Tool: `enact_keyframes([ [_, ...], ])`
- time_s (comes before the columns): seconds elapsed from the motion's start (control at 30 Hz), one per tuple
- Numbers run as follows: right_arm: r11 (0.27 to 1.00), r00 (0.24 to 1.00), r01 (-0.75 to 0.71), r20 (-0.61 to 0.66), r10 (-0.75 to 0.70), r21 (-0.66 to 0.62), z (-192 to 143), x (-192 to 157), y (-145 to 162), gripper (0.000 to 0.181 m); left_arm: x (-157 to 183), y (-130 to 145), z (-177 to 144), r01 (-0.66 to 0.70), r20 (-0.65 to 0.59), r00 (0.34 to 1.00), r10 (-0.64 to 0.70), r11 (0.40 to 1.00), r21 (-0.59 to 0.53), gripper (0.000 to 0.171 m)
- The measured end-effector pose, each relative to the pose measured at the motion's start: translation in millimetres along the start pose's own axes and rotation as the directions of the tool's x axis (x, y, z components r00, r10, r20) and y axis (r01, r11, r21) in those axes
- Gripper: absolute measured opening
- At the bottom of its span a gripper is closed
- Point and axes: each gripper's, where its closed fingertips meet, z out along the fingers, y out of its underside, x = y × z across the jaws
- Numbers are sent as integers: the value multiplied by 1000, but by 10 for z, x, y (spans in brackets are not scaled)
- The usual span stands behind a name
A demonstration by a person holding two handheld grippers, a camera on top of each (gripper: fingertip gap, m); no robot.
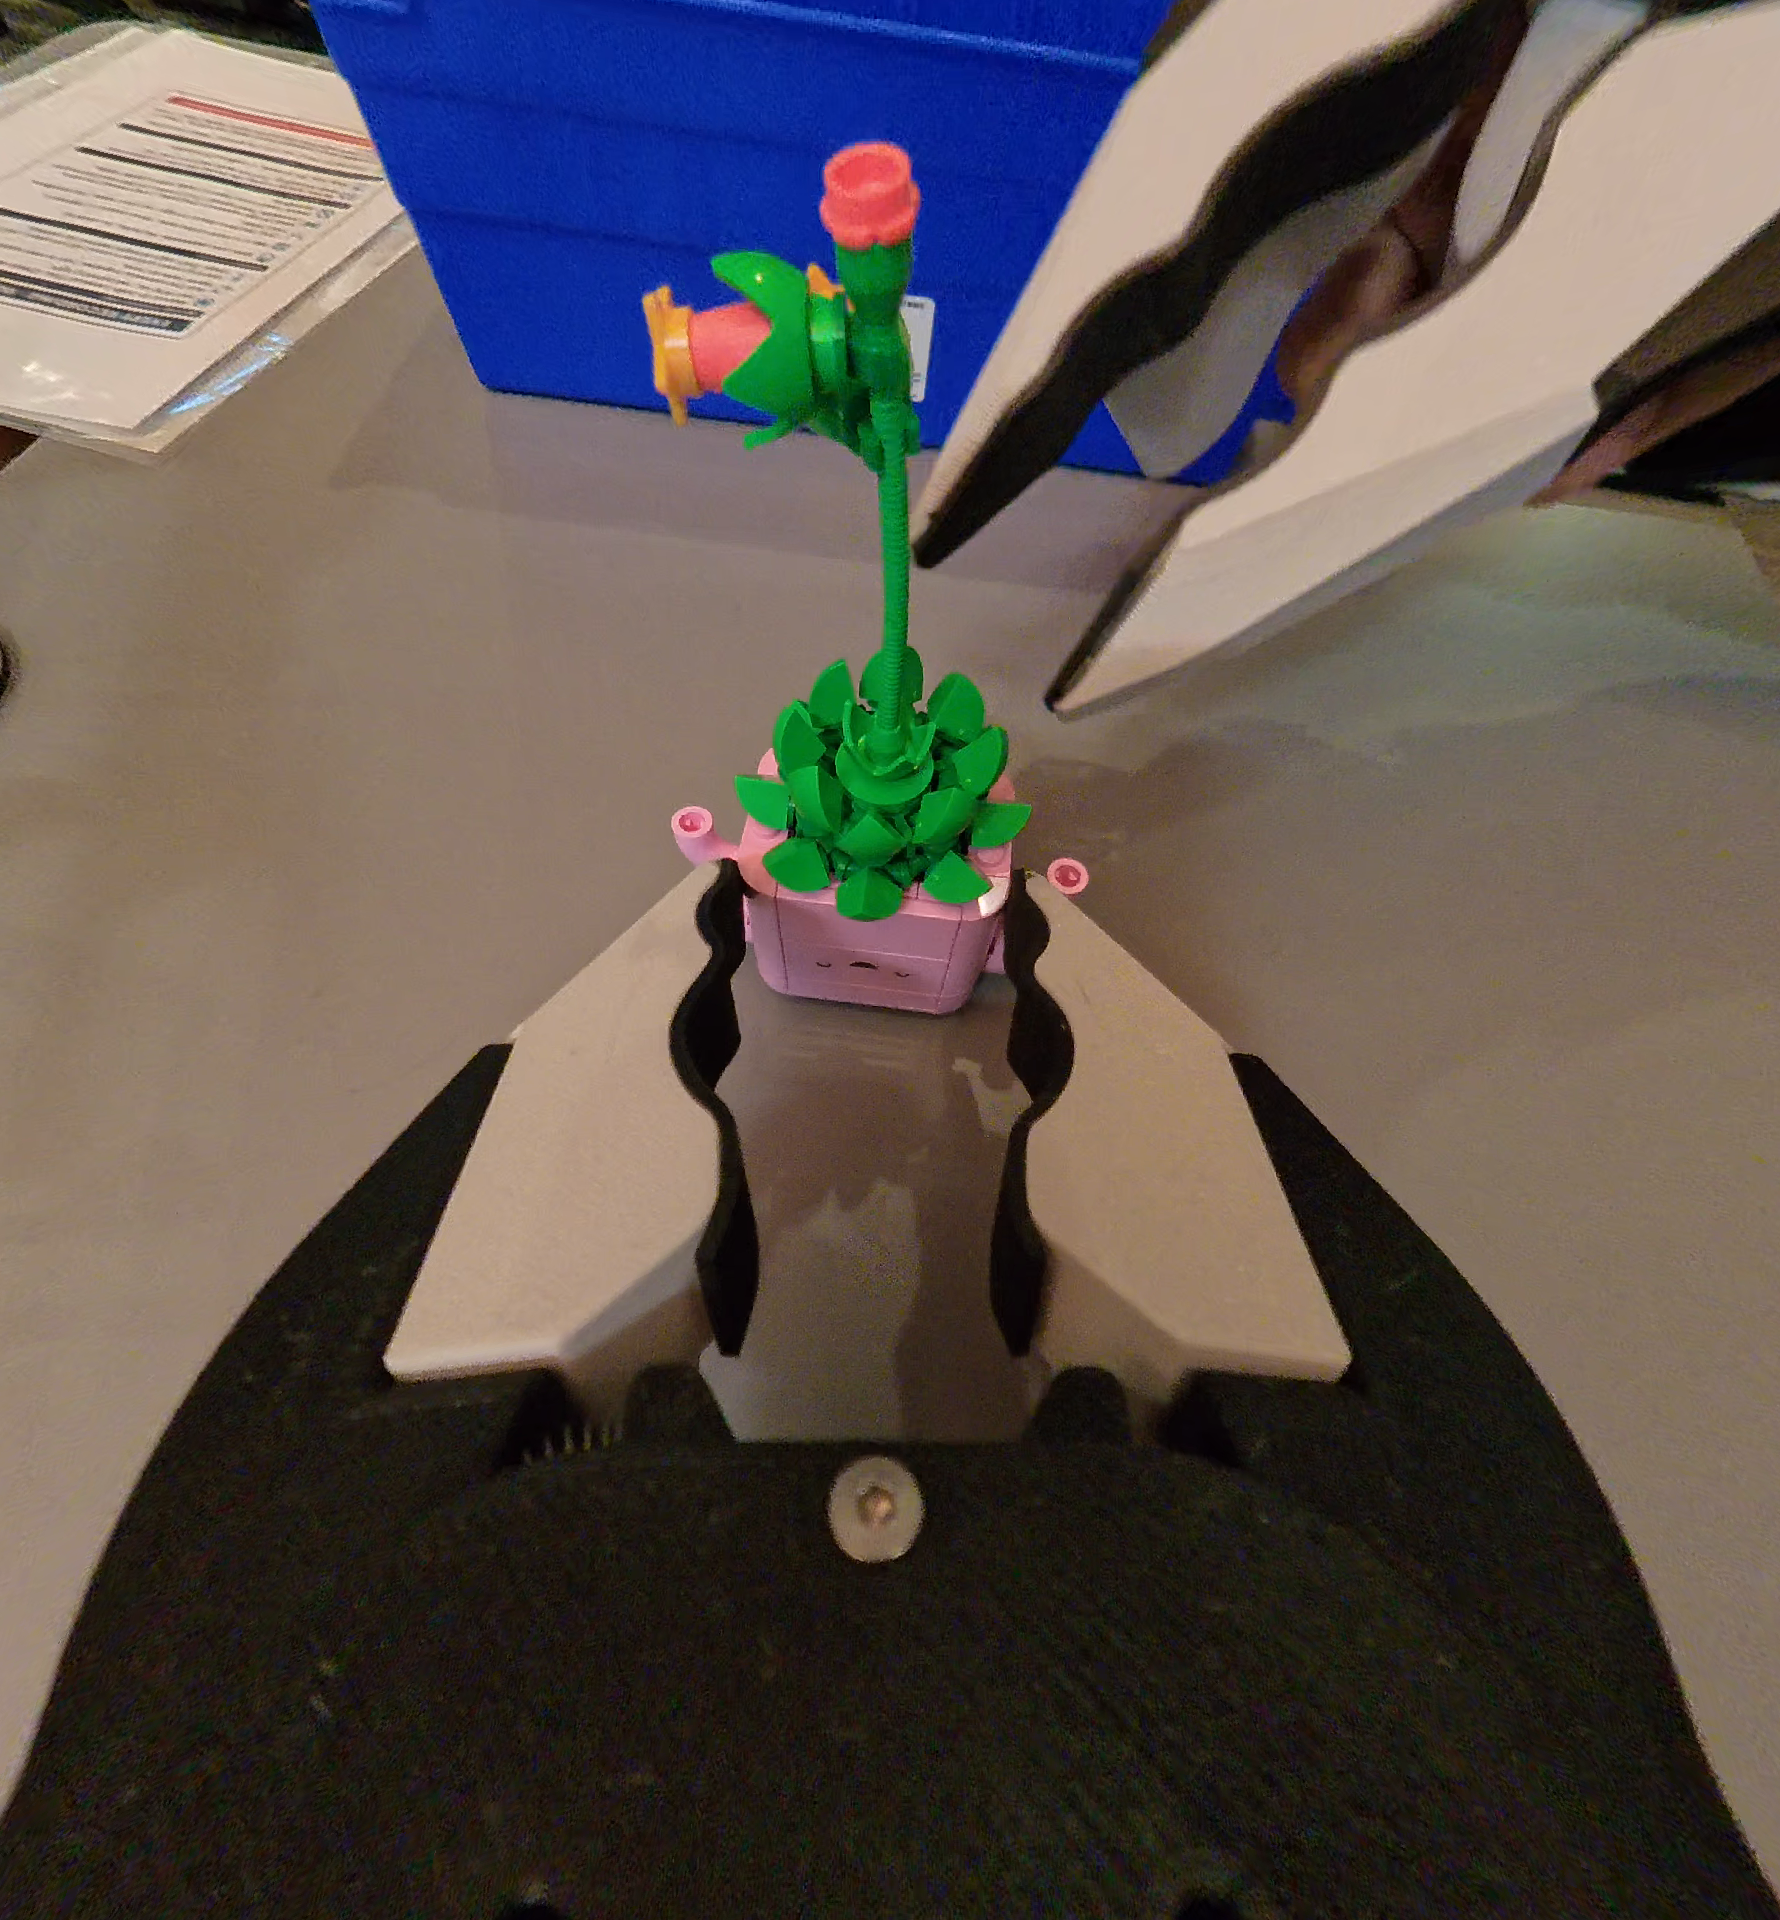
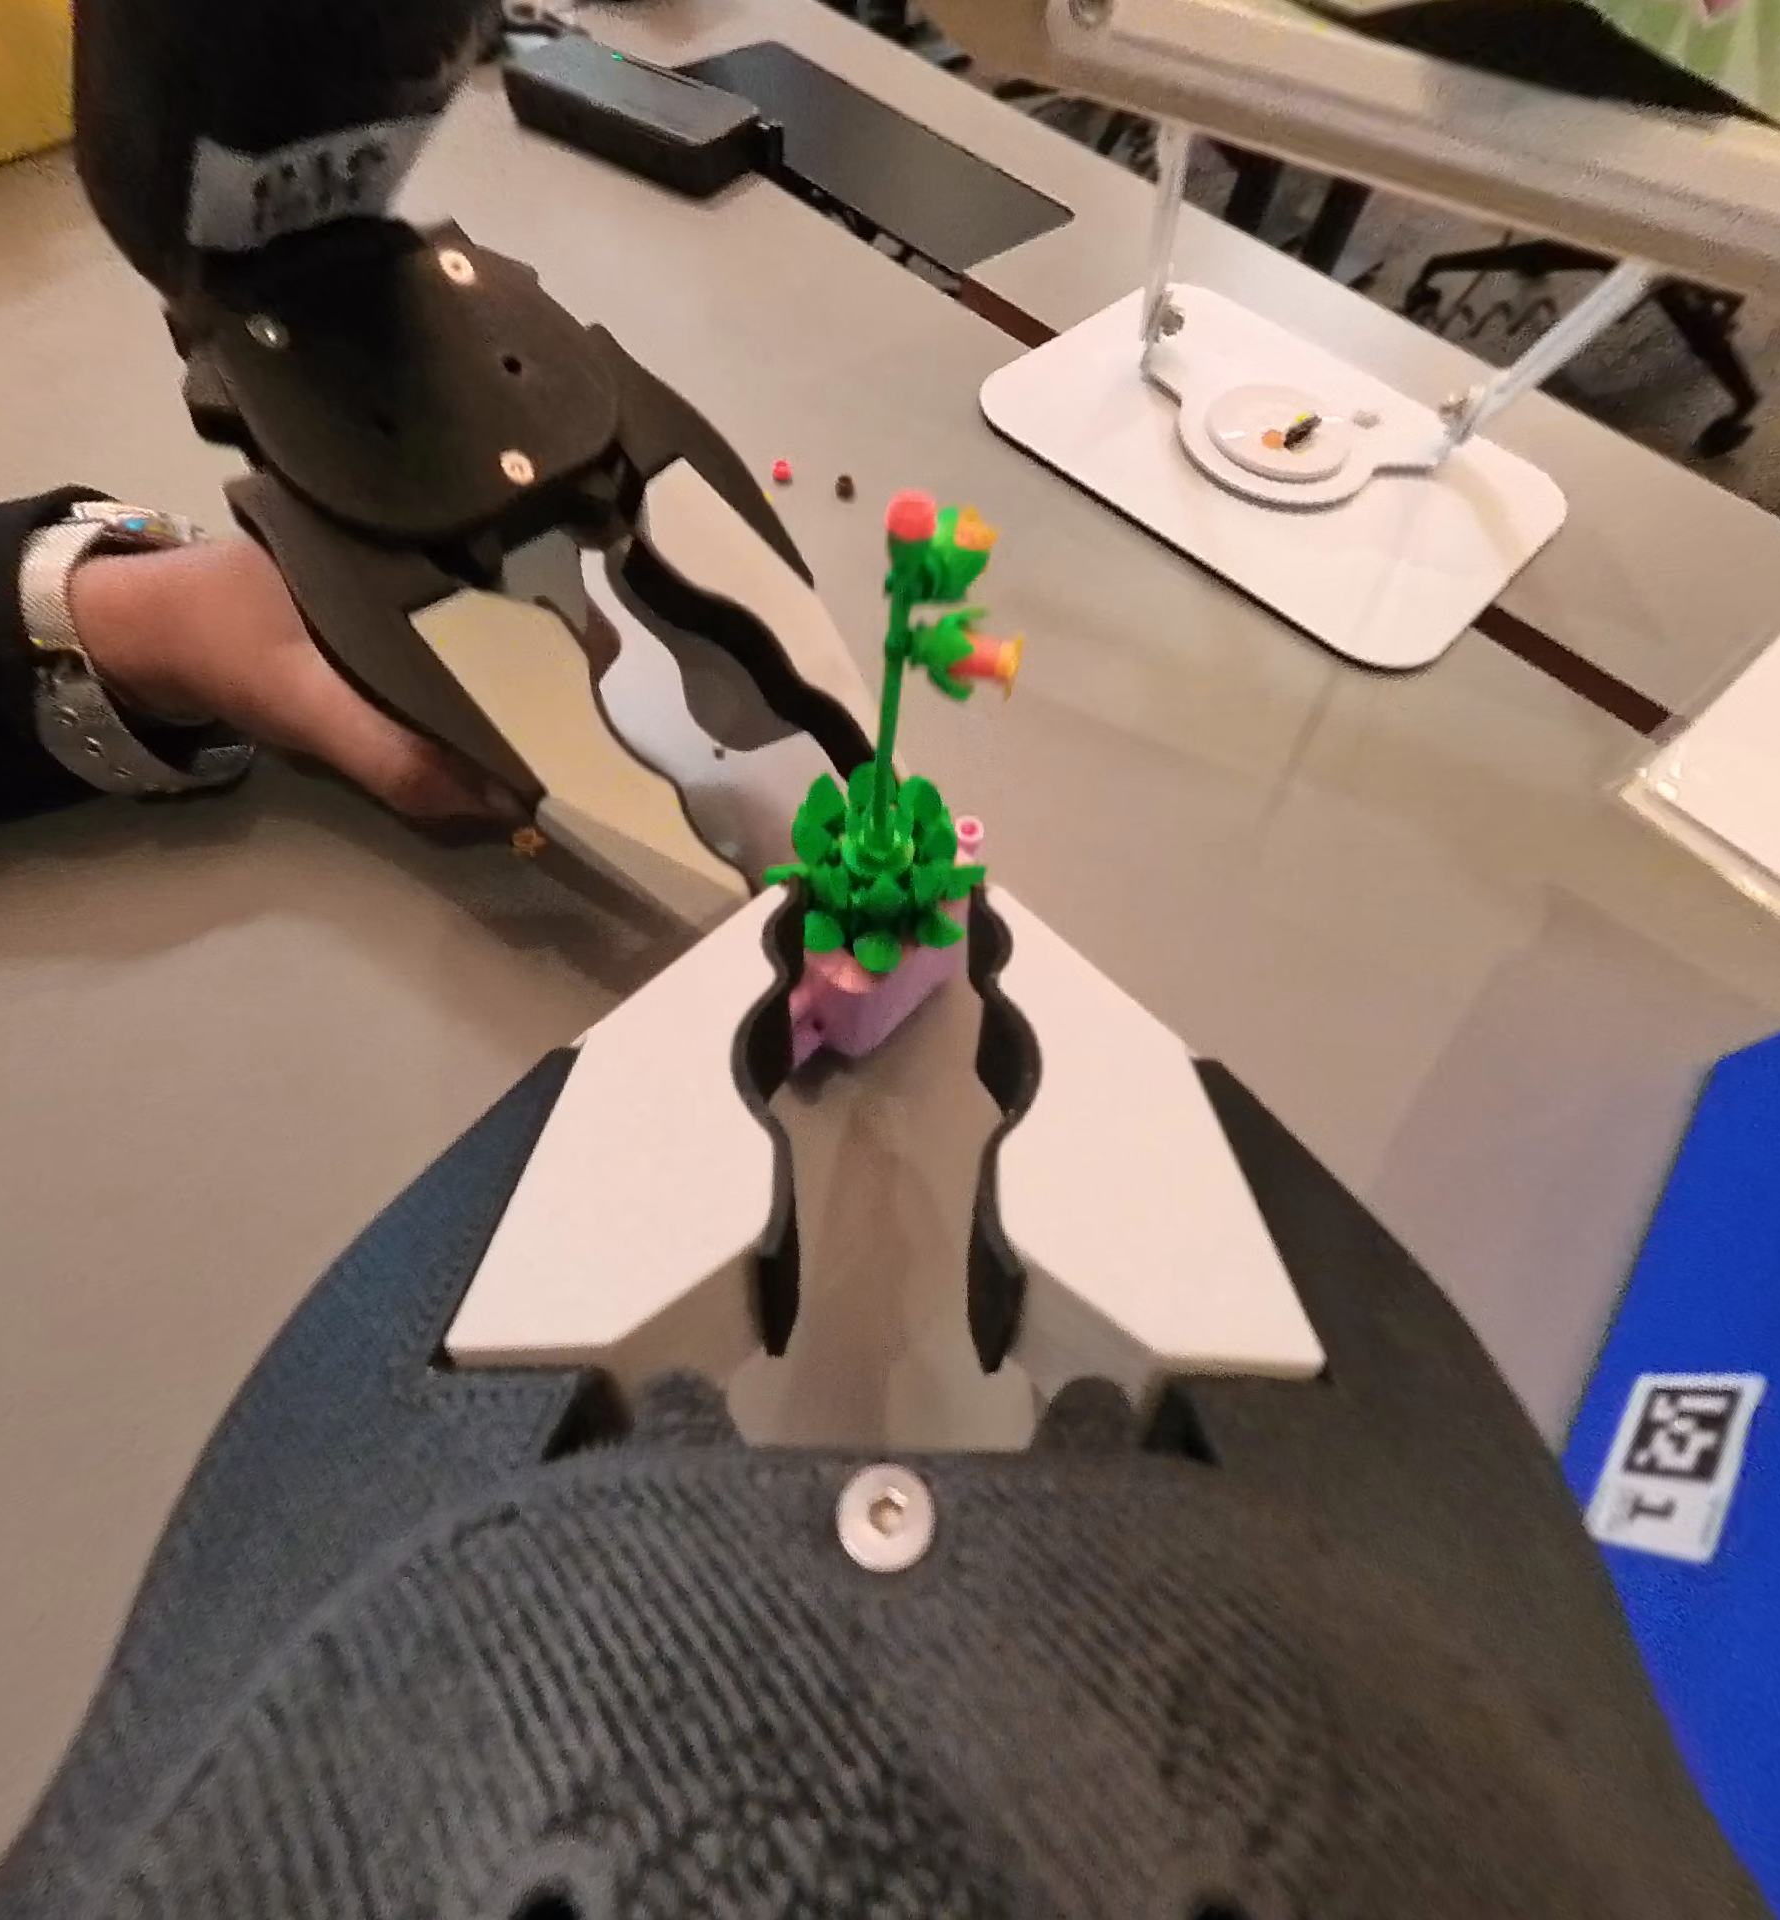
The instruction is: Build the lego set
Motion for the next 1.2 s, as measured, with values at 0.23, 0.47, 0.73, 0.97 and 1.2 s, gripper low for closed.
enact_keyframes([
  [0.23,995,996,-89,-20,90,52,36,-45,366,42,-8,0,-4,4,6,1000,-4,1000,1,50],
  [0.47,967,978,-209,26,207,144,6,13,389,39,-7,-4,-40,46,-9,999,-46,999,16,53],
  [0.73,940,975,-216,15,220,266,-154,70,274,47,-45,-69,-114,107,-34,994,-104,991,78,57],
  [0.97,896,962,-273,71,265,351,-287,113,201,46,-53,-94,-169,95,-12,996,-94,989,110,58],
  [1.2,859,938,-345,138,316,377,-358,140,184,47,-127,-159,-382,142,30,988,-153,963,228,59],
])
